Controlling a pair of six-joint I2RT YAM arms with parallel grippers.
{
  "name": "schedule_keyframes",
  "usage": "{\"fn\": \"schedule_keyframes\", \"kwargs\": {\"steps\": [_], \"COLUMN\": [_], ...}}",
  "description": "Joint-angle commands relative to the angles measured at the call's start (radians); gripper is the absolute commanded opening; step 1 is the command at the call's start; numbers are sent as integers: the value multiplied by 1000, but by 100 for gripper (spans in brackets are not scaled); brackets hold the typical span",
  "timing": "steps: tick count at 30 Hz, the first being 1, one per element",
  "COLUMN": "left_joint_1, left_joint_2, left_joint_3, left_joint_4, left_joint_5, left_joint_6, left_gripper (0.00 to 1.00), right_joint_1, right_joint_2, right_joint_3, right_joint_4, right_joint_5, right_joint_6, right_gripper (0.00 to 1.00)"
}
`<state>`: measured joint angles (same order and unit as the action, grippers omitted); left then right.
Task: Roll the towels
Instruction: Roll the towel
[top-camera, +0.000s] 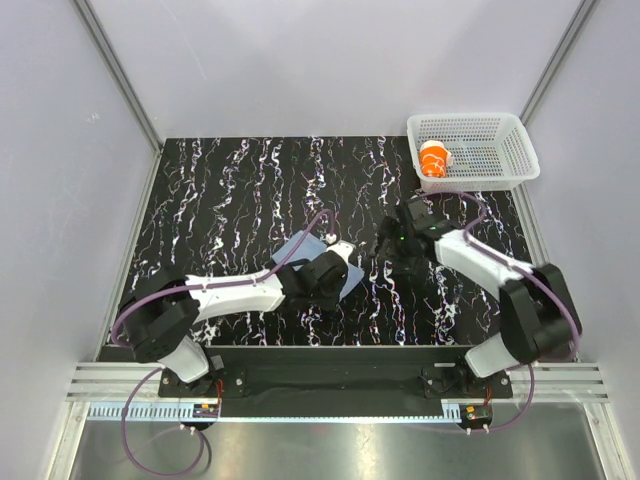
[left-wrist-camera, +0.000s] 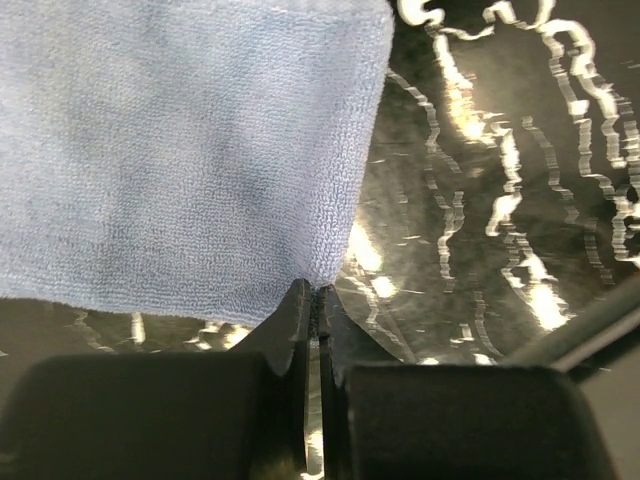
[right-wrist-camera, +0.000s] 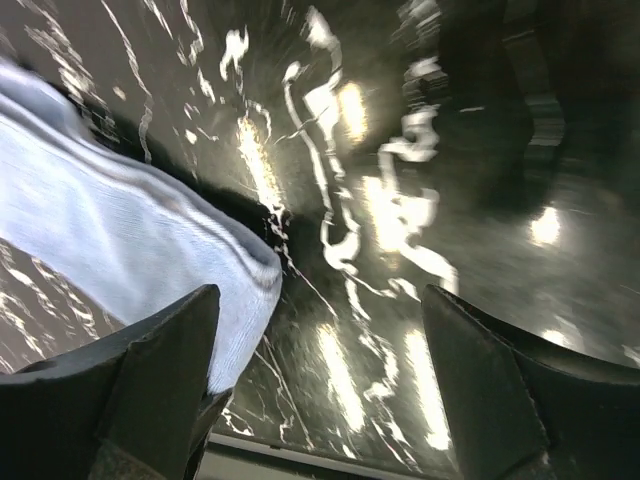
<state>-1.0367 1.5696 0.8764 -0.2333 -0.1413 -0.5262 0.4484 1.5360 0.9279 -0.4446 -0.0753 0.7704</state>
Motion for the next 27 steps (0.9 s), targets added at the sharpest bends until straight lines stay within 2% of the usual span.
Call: {"fn": "schedule_keyframes", "kwargs": {"steps": [1,4,5,7,11,14,20,24,27], "left_joint_1": [13,33,44,56,137,176,231,276,309], "left_joint_2": [-52,-68,-78,-88,-134,-146,-108,-79,-53], "left_joint_3": [49,24,10,-49,-216,-309,-343,-392,-419], "left_joint_4": [48,120,188,270,554,644,646,716,743], "left_joint_5": [95,178,199,259,335,327,371,417,442], "left_joint_6": [-69,-113,-124,-165,-320,-422,-497,-582,-641], "left_gripper": [0,0,0,0,0,0,0,0,0], "right_joint_1": [-46,-57,-57,-57,-56,-57,-56,-53,-47], "right_joint_2": [-167,-290,-345,-414,-485,-491,-444,-409,-366], "right_joint_3": [31,0,-14,-69,-190,-276,-343,-347,-354], "right_joint_4": [-134,-149,-140,-96,36,148,352,435,544], "right_joint_5": [121,102,80,-11,-165,-247,-357,-421,-457], "right_joint_6": [-74,-88,-89,-76,-21,26,76,96,107], "right_gripper": [89,88,86,84,76,74,68,60,50]}}
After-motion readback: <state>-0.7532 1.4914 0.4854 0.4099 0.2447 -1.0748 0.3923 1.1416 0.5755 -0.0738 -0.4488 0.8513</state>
